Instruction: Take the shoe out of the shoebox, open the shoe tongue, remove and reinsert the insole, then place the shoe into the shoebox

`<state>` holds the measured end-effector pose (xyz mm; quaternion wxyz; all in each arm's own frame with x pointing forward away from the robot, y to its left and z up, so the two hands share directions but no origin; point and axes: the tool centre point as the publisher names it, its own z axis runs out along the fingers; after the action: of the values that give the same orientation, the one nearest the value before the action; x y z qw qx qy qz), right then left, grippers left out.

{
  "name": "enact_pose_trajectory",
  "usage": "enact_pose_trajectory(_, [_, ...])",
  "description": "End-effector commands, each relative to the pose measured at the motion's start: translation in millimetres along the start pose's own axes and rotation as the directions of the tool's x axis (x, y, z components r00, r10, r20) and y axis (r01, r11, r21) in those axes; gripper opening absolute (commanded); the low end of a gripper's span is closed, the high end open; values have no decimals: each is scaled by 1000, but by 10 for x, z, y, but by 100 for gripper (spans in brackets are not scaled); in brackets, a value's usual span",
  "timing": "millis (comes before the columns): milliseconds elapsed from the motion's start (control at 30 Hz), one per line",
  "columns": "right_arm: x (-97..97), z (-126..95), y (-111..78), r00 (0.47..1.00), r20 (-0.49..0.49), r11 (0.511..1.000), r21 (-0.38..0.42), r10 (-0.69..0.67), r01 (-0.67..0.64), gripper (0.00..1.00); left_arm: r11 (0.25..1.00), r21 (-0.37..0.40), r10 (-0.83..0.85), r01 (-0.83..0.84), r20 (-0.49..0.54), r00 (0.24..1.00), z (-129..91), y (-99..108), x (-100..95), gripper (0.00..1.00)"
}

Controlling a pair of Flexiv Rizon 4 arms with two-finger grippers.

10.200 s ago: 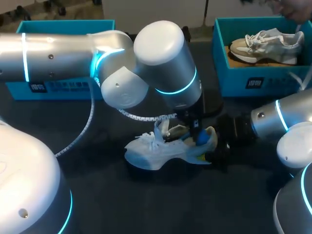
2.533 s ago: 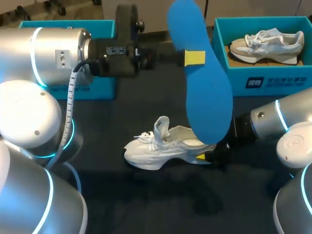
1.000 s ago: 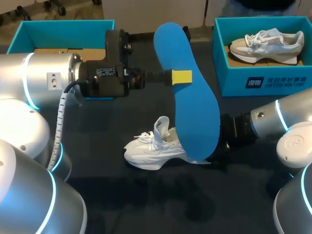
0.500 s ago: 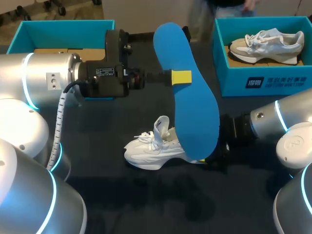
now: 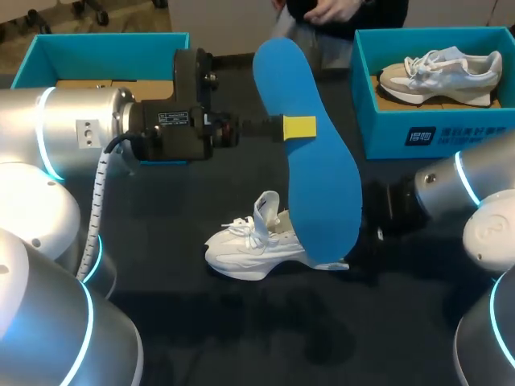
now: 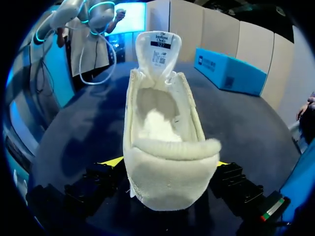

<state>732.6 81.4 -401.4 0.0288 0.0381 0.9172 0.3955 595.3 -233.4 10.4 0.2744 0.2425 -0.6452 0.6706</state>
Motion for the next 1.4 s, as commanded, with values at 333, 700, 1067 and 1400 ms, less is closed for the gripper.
enact_pose_trajectory(333, [143,-381,344,999,52,939,343,16,-33,100,1000,3,0,0,0,1000,-4,15,0,0])
enact_pose_trajectory(700, [153,-592,483,996,74,872,484,44,-75,100,1000,3,0,0,0,1000,-4,15,0,0])
enact_pose_trajectory(1067, [39,-654,562,999,34,784,619,37,-50,100,1000,3,0,0,0,1000,-4,15,0,0])
enact_pose_trajectory(1400, [-25,-638,569,1000,-12,740,673,3,6,100,1000,3,0,0,0,1000,-4,15,0,0])
